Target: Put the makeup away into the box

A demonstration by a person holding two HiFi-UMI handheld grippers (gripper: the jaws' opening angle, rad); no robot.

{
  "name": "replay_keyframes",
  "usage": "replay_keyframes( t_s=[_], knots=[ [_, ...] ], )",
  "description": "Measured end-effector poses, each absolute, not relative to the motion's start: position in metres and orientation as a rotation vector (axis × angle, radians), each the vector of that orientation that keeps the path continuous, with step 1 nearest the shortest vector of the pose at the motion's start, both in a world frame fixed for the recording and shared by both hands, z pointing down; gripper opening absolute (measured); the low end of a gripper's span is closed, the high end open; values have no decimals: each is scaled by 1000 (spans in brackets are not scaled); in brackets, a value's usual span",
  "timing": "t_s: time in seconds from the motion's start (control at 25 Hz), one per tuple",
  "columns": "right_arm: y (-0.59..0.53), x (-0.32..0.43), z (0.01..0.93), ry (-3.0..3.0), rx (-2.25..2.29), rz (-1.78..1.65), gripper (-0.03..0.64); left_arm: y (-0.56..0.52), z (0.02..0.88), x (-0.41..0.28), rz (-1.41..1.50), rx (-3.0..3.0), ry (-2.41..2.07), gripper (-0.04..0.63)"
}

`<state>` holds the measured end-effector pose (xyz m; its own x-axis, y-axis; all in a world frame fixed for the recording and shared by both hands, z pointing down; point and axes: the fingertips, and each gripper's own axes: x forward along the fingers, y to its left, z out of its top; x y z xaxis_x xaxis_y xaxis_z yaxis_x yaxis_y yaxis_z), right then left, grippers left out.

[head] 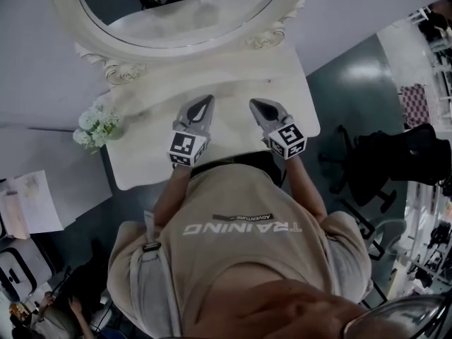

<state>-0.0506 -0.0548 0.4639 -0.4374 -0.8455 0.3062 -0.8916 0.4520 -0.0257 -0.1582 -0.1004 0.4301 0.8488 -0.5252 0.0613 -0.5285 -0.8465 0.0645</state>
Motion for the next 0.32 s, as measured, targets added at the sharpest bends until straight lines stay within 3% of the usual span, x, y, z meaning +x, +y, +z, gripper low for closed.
replay_keyframes(
  t_s=[0.32],
  knots=[
    [-58, -37, 457, -2437, 1640, 274, 3, -100, 446, -181, 95, 2918, -867, 6]
  ],
)
